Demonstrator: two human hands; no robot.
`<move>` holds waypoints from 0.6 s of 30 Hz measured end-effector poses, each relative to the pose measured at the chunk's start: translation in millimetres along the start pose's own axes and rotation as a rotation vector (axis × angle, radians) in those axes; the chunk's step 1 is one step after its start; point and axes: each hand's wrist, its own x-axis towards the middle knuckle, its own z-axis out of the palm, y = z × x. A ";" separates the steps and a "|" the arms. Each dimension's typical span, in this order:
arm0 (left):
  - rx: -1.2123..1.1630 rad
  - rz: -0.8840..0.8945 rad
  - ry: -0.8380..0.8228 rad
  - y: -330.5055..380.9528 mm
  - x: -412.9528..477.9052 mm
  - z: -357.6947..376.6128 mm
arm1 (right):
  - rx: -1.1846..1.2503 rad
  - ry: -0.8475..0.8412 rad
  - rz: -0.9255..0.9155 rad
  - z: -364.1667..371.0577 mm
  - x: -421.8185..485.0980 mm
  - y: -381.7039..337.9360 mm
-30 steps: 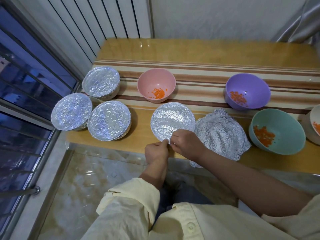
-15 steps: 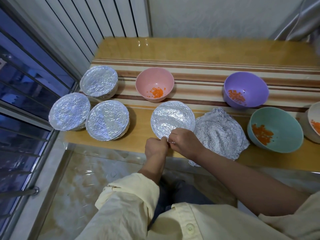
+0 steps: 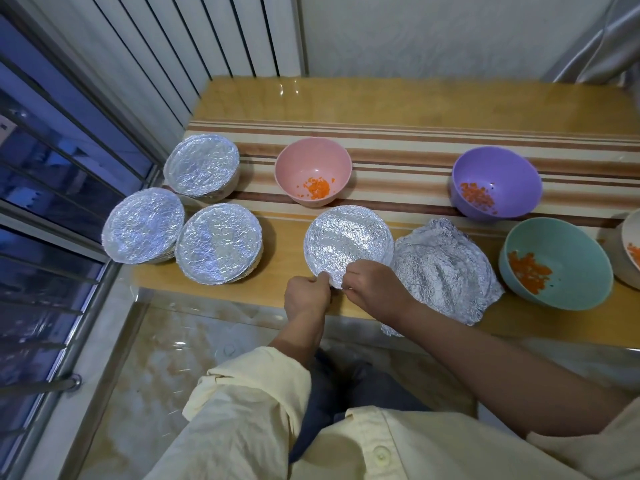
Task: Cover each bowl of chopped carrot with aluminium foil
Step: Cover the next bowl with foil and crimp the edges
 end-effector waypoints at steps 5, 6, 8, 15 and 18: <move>-0.021 -0.016 -0.031 -7.7 -2.6 12.7 | 0.026 -0.012 0.017 3.3 -1.5 2.2; -0.004 -0.005 -0.027 -5.5 -1.1 13.9 | 0.029 -0.007 0.025 3.8 -1.2 2.6; 0.001 0.010 -0.028 -3.4 1.6 14.9 | 0.039 0.004 0.032 4.6 -0.3 3.6; 0.017 -0.011 -0.111 -16.9 10.0 19.6 | 0.062 -0.011 0.039 0.4 0.7 1.2; 0.036 0.013 -0.102 -8.5 6.0 16.0 | 0.071 -0.011 0.055 1.5 1.6 1.2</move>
